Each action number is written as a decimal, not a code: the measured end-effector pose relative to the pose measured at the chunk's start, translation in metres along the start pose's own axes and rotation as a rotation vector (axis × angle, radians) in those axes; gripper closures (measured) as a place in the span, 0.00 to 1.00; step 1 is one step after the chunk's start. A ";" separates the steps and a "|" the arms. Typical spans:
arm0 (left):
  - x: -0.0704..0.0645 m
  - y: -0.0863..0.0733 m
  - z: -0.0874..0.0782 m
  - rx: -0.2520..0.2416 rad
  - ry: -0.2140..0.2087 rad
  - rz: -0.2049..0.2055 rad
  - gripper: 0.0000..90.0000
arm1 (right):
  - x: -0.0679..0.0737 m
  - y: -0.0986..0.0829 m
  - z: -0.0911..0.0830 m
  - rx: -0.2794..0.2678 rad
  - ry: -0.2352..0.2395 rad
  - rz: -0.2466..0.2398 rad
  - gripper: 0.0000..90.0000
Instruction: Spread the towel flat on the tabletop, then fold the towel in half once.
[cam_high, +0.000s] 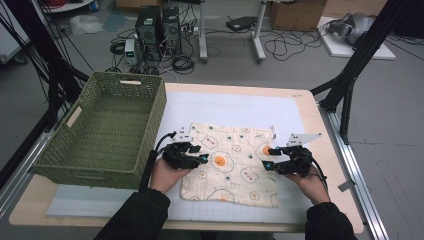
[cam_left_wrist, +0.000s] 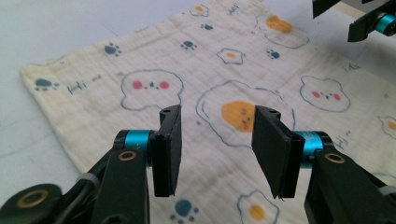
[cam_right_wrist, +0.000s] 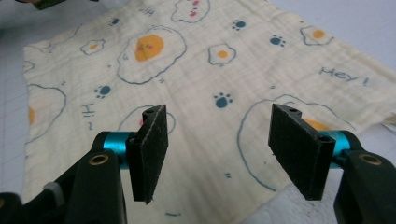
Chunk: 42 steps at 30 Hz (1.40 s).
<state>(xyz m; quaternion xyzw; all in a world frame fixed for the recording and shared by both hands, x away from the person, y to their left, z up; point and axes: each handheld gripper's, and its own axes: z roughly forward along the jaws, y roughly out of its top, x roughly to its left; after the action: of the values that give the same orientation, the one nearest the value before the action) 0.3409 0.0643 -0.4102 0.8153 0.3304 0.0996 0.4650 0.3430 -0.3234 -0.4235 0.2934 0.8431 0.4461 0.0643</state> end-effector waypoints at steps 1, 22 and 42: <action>0.002 0.003 0.001 -0.007 0.004 -0.005 0.61 | -0.003 0.000 0.000 0.005 -0.004 0.008 0.41; 0.052 0.033 0.024 0.024 0.182 -0.089 0.68 | -0.051 0.047 0.005 0.046 -0.098 0.016 0.41; 0.070 0.013 0.050 0.174 0.280 -0.131 0.91 | -0.074 0.024 0.039 0.160 -0.241 0.078 0.62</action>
<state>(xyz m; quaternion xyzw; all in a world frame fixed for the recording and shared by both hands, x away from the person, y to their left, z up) 0.4231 0.0692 -0.4375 0.8072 0.4517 0.1526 0.3479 0.4289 -0.3258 -0.4390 0.3815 0.8501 0.3412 0.1243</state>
